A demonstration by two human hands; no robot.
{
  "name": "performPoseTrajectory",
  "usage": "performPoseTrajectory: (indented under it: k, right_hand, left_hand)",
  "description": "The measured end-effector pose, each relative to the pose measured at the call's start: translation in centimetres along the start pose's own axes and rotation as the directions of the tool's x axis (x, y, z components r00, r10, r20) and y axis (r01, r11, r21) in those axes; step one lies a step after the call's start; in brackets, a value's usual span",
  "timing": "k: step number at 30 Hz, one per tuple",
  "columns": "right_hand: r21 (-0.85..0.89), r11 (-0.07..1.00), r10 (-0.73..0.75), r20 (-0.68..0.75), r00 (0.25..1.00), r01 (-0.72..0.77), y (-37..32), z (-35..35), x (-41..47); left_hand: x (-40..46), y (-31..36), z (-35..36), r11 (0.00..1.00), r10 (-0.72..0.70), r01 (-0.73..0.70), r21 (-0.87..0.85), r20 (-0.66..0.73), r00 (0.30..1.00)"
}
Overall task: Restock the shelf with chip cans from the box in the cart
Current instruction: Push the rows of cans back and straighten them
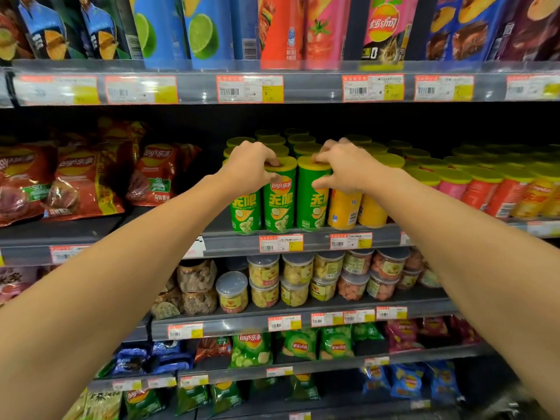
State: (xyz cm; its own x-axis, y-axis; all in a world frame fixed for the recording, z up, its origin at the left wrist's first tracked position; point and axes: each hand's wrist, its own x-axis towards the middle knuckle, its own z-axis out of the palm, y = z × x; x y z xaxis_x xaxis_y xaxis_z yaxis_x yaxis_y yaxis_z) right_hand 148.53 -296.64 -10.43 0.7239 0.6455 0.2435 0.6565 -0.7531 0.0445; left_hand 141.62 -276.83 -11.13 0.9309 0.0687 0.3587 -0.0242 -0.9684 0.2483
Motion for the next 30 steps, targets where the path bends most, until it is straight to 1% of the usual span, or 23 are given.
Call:
performPoseTrajectory:
  k: [1, 3, 10, 13, 18, 20, 22, 25, 27, 30]
  right_hand:
    - [0.008, 1.000, 0.000, 0.015, 1.000, 0.000, 0.1, -0.1, 0.0]
    - [0.044, 0.999, 0.013, -0.008, 1.000, -0.013, 0.0, 0.0, -0.1]
    - [0.036, 0.999, 0.029, -0.073, 0.997, -0.026, -0.7, 0.0, 0.2]
    - [0.034, 0.999, 0.036, -0.057, 0.998, -0.034, -0.7, 0.2, 0.4]
    - [0.038, 0.998, 0.056, -0.056, 0.997, -0.054, -0.7, 0.5, 0.5]
    - [0.015, 0.998, 0.054, -0.037, 0.998, -0.054, -0.6, 0.5, 0.5]
    - [-0.004, 0.999, 0.035, -0.032, 0.999, -0.036, -0.2, 0.4, 0.5]
    - [0.034, 0.999, 0.027, -0.098, 0.995, -0.024, 1.1, -0.6, 0.1]
    - [0.061, 0.996, 0.073, -0.134, 0.988, -0.065, 2.6, -1.8, -0.5]
    - [0.062, 0.986, 0.157, -0.096, 0.983, -0.152, 5.1, -3.2, -1.6]
  left_hand:
    - [0.0, -0.1, 0.0, 1.000, 0.002, -0.002, -0.006, -0.003, 1.000]
    - [-0.1, -0.4, 0.1, 1.000, 0.011, -0.011, -0.018, -0.007, 1.000]
    - [0.0, -1.1, 0.3, 0.996, 0.066, -0.067, -0.052, -0.028, 0.997]
    - [0.2, -1.6, 0.4, 0.993, 0.101, -0.103, -0.052, -0.036, 0.994]
    - [0.7, -2.0, 0.6, 0.987, 0.153, -0.154, -0.040, -0.010, 0.988]
    - [1.1, -2.1, 0.5, 0.986, 0.167, -0.167, -0.019, 0.020, 0.986]
    - [1.5, -1.9, 0.1, 0.980, 0.194, -0.196, 0.043, 0.058, 0.979]
    - [1.7, -1.5, -0.8, 0.957, 0.252, -0.260, 0.127, 0.076, 0.965]
    - [1.7, -0.9, -1.3, 0.939, 0.296, -0.300, 0.166, 0.049, 0.954]
    - [2.4, 0.8, -2.0, 0.919, 0.373, -0.367, 0.145, -0.019, 0.928]
